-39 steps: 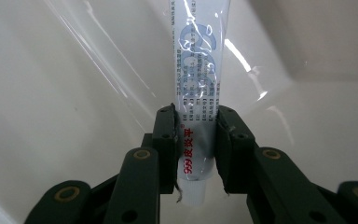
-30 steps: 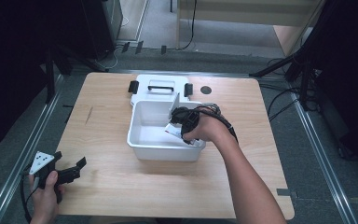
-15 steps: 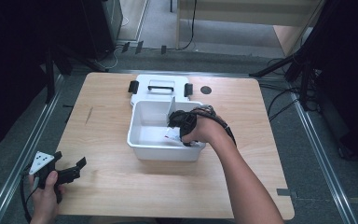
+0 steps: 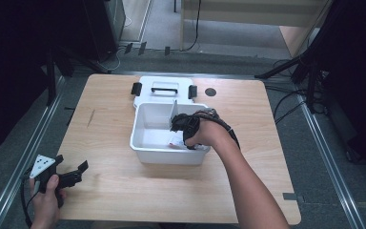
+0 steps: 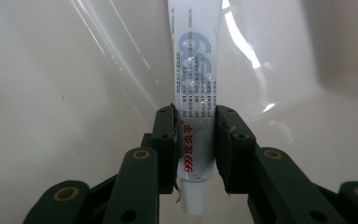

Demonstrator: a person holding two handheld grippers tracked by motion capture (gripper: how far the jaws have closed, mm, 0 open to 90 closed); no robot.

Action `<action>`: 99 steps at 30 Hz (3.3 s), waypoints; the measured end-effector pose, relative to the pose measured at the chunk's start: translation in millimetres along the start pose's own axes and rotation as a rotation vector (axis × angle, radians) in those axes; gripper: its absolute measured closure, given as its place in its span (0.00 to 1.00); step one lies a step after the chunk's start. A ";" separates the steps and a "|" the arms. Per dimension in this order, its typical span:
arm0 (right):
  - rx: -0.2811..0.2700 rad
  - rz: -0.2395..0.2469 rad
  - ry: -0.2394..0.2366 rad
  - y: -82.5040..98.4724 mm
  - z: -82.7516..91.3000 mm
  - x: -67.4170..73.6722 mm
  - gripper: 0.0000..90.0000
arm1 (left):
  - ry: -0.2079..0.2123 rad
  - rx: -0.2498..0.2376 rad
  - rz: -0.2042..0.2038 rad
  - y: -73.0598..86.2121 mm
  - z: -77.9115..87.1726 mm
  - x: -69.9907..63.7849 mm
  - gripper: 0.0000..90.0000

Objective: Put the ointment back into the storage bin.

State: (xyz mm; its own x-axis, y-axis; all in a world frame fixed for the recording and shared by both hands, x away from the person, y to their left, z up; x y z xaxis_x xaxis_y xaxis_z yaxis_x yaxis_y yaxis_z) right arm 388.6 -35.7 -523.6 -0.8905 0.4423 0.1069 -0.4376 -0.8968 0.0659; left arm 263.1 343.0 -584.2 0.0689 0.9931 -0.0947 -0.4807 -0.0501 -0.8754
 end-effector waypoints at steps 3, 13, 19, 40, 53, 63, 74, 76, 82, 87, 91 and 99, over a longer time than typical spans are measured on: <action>0.019 -0.004 -0.015 1.7 -1.5 0.7 0.80 | 0.001 -0.001 0.000 0.0 -0.1 0.0 0.00; 0.040 -0.009 -0.023 3.5 -2.9 2.9 0.80 | 0.001 -0.001 -0.002 0.0 0.0 -0.2 0.00; 0.039 -0.017 -0.017 3.1 -1.5 2.1 0.79 | 0.002 -0.001 -0.002 0.0 0.0 -0.2 0.00; -0.076 -0.063 -0.011 3.6 21.9 -1.8 0.95 | 0.005 -0.001 -0.002 0.0 0.0 -0.5 0.00; -0.166 -0.081 -0.036 23.0 53.2 3.3 0.71 | 0.012 -0.010 0.005 0.8 2.9 -0.2 0.00; -0.241 -0.128 0.015 36.4 75.8 8.0 0.15 | 0.013 -0.009 0.005 0.8 2.7 0.0 0.00; -0.295 -0.182 0.055 67.4 79.0 -1.6 0.00 | 0.011 -0.003 0.002 1.1 2.6 -0.2 0.00; -0.296 -0.181 0.053 70.8 78.2 -2.7 0.00 | 0.011 -0.003 0.001 1.1 2.5 -0.3 0.00; -0.333 -0.219 0.053 90.4 72.8 -11.0 0.00 | 0.009 -0.003 0.001 1.1 2.6 -0.1 0.00; -0.366 -0.250 0.055 111.2 64.8 -20.0 0.00 | 0.009 -0.005 0.002 1.1 2.7 -0.2 0.00; -0.404 -0.274 0.048 123.3 58.1 -24.0 0.00 | 0.007 -0.004 0.003 1.1 2.7 0.0 0.00; -0.536 -0.310 0.074 144.3 48.8 -31.5 0.00 | 0.008 -0.006 -0.001 1.5 3.4 -0.9 0.00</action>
State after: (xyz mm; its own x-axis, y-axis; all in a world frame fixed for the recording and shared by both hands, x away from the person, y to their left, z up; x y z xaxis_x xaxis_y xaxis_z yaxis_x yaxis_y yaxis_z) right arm 359.6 -178.4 -469.0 -0.7096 0.6985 0.0924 -0.6623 -0.6164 -0.4259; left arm 259.3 342.3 -583.8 0.0758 0.9923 -0.0978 -0.4754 -0.0502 -0.8784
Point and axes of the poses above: each handheld gripper's, and its own axes: z roughly backward along the jaws, y roughly out of its underside, x roughly to its left, the point moved 7 cm from there along -z, roughly forward along the jaws, and after that the axes turned 7 degrees about -y, right-handed, at the moved point
